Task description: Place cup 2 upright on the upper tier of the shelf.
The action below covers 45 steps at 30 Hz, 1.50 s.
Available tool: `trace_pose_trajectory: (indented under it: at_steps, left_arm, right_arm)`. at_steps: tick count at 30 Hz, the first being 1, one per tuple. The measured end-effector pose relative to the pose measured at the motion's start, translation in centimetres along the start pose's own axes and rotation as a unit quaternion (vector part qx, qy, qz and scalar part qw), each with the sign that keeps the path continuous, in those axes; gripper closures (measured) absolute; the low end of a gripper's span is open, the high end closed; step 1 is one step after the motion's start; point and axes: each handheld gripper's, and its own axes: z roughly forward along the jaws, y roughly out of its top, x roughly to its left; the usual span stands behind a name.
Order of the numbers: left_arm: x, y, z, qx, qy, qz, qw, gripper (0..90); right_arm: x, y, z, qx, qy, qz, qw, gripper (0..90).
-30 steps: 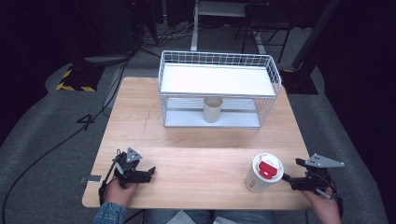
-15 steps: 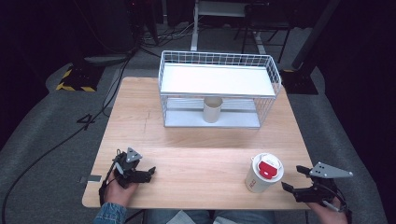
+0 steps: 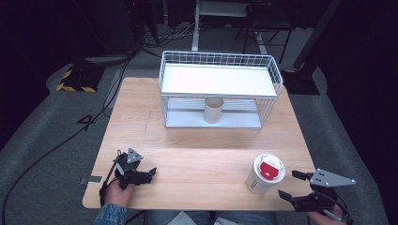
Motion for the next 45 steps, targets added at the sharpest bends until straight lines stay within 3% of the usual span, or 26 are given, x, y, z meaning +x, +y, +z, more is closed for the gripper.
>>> trace_pose_trajectory:
  at_steps: [5, 7, 20, 30, 40, 45]
  left_arm:
    - [0.1, 0.0, 0.0, 0.003, 0.000, 0.001, 1.0000, 6.1]
    - [0.0, 0.1, 0.2, 0.009, 0.001, 0.002, 1.0000, 0.1]
    - [0.0, 0.1, 0.2, 0.009, 0.001, 0.003, 1.0000, 0.1]
    - [0.0, 0.1, 0.2, 0.009, 0.001, 0.003, 1.0000, 0.0]
    - [0.0, 0.1, 0.2, 0.009, 0.001, 0.003, 1.0000, 0.1]
    - [0.0, 0.1, 0.2, 0.009, 0.001, 0.003, 1.0000, 0.1]
  right_arm:
    - [0.4, 0.1, 0.9, -0.001, 0.009, 0.002, 1.0000, 8.3]
    - [0.6, 0.1, 1.3, -0.002, 0.014, 0.003, 0.9999, 7.7]
    - [1.1, 0.4, 4.0, -0.005, 0.029, -0.002, 0.9996, 4.9]
    - [1.0, 0.4, 6.5, -0.017, 0.022, 0.002, 0.9996, 5.1]
    - [1.2, 0.3, 7.1, -0.041, 0.015, 0.017, 0.9989, 8.5]
    - [1.3, 0.2, 7.0, -0.046, 0.010, 0.012, 0.9988, 9.8]
